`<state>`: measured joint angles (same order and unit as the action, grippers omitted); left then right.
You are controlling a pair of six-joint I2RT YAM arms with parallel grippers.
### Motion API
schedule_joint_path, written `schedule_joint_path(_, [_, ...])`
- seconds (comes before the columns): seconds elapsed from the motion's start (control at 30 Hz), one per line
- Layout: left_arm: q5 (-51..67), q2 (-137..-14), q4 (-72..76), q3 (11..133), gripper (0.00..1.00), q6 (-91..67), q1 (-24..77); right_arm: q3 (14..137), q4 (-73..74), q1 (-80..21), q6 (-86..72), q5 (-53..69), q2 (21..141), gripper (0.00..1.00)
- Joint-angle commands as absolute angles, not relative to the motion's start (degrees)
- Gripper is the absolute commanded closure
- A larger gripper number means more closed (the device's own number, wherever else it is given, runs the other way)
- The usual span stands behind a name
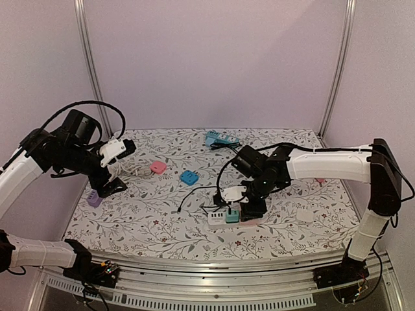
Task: Insert the plug
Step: Move the socket to the center of the board.
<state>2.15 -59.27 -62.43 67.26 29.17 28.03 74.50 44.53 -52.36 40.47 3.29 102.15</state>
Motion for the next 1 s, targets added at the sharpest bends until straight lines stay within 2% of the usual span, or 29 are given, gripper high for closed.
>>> schedule_joint_path(0.0, [3.0,-58.8,-61.8,66.9,0.01,29.5,27.1,71.4,45.2,-49.9,33.8,-3.9,101.4,0.42])
schedule_joint_path(0.27, [3.2,-58.9,-61.8,66.9,0.00,29.5,26.9,65.4,45.5,-43.7,31.3,-8.0,97.0,0.39])
schedule_joint_path(0.63, [3.3,-59.7,-61.8,67.8,0.00,29.6,26.8,61.0,45.9,-34.9,38.6,-9.1,95.4,0.35])
schedule_joint_path(0.7, [3.5,-59.8,-61.8,67.8,0.00,29.5,26.8,61.6,45.8,-33.3,39.3,-8.7,95.2,0.31])
schedule_joint_path(0.77, [3.6,-59.9,-61.8,67.9,0.00,29.5,26.8,62.5,45.9,-33.0,39.7,-8.8,95.3,0.21])
schedule_joint_path(0.83, [3.6,-60.1,-61.8,68.0,0.00,29.5,26.8,63.5,45.9,-32.9,39.9,-7.8,95.3,0.03])
schedule_joint_path(0.97, [3.5,-60.3,-61.9,68.2,0.00,29.6,26.8,65.9,46.2,-33.0,39.2,-5.7,94.4,0.01])
